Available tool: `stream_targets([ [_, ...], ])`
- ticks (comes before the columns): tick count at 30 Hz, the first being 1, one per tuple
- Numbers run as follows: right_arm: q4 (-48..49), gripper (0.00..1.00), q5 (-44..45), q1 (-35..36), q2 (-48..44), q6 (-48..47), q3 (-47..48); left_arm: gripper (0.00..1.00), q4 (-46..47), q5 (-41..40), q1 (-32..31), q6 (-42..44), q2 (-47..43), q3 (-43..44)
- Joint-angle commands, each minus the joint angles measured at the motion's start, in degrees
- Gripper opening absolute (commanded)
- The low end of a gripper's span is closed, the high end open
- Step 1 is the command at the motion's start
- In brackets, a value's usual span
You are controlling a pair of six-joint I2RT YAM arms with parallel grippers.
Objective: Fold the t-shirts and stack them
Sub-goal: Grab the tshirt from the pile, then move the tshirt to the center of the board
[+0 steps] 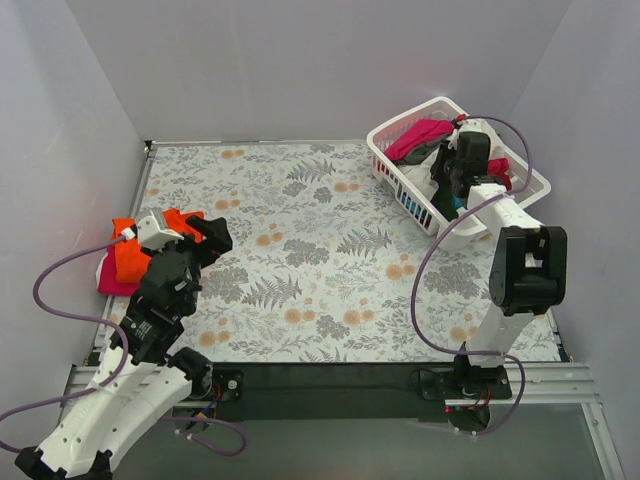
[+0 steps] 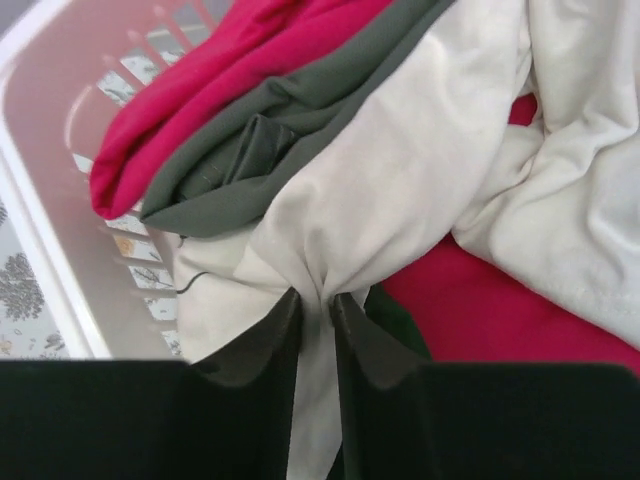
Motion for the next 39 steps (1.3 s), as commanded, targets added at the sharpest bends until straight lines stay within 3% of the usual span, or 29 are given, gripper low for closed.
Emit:
stream_targets([
  [1, 7.48, 0.14, 0.22, 0.71, -5.20, 0.66, -0.91, 0.79, -1.33, -2.48, -0.64, 0.01, 0.13, -0.47],
  [2, 7.75, 0.02, -0.14, 0.71, -5.56, 0.40, -0.65, 0.79, -1.42, -2.48, -0.64, -0.08, 0.21, -0.38],
  [19, 8.28, 0.01, 6.28, 5.10, -16.89, -7.07, 9.46, 0.79, -3.00, -4.33, -3.18, -0.70, -0.66, -0.38],
  [31, 8.19, 0.01, 12.60, 12.92, -26.82, -13.66, 13.85, 0.80, -3.61, -4.86, -4.94, -0.61, -1.19, -0.12],
  [39, 7.67, 0.01, 8.04, 21.09, -33.15, -15.69, 16.66, 0.80, -3.53, -4.16, -6.00, -0.26, -1.10, 0.41],
])
